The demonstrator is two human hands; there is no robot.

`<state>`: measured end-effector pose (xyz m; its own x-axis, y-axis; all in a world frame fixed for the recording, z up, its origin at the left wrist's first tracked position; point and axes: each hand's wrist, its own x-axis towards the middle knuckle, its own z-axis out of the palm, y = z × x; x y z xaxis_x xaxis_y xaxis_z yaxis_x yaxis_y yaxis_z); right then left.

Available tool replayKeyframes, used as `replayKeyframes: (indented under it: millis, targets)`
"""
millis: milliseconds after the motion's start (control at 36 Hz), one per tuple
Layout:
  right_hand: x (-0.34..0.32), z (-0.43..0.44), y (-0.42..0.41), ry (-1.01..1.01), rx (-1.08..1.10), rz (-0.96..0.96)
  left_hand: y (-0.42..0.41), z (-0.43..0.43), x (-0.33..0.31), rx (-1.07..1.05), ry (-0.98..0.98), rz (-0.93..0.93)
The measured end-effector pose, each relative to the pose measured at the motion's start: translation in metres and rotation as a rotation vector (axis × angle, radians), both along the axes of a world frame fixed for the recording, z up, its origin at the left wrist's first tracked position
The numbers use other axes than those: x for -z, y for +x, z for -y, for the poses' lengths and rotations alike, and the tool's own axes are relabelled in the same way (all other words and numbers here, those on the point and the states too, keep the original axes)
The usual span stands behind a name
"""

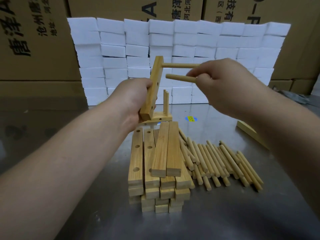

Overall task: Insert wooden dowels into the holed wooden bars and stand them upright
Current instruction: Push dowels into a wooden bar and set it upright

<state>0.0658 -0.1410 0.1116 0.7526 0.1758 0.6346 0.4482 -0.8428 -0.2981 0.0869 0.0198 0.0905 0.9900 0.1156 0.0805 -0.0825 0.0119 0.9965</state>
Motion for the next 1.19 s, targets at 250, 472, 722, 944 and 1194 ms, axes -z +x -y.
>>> replayKeyframes:
  millis: [250,472,722,944,1194]
  targets:
    - [0.017,-0.009,0.006,0.097,-0.122,-0.030,-0.002,0.001,-0.001,0.008,0.027,0.001]
    - [0.019,-0.010,0.007,0.155,-0.168,-0.010,-0.005,0.001,-0.002,-0.011,0.069,0.019]
    - [0.022,-0.007,0.011,0.174,-0.182,-0.005,-0.005,0.001,-0.002,-0.027,0.132,0.052]
    - [0.024,-0.005,0.014,0.151,-0.199,0.009,-0.006,0.003,-0.002,-0.022,0.206,0.103]
    - [0.031,-0.008,0.017,0.300,-0.198,-0.045,-0.006,0.004,-0.002,-0.024,0.283,0.159]
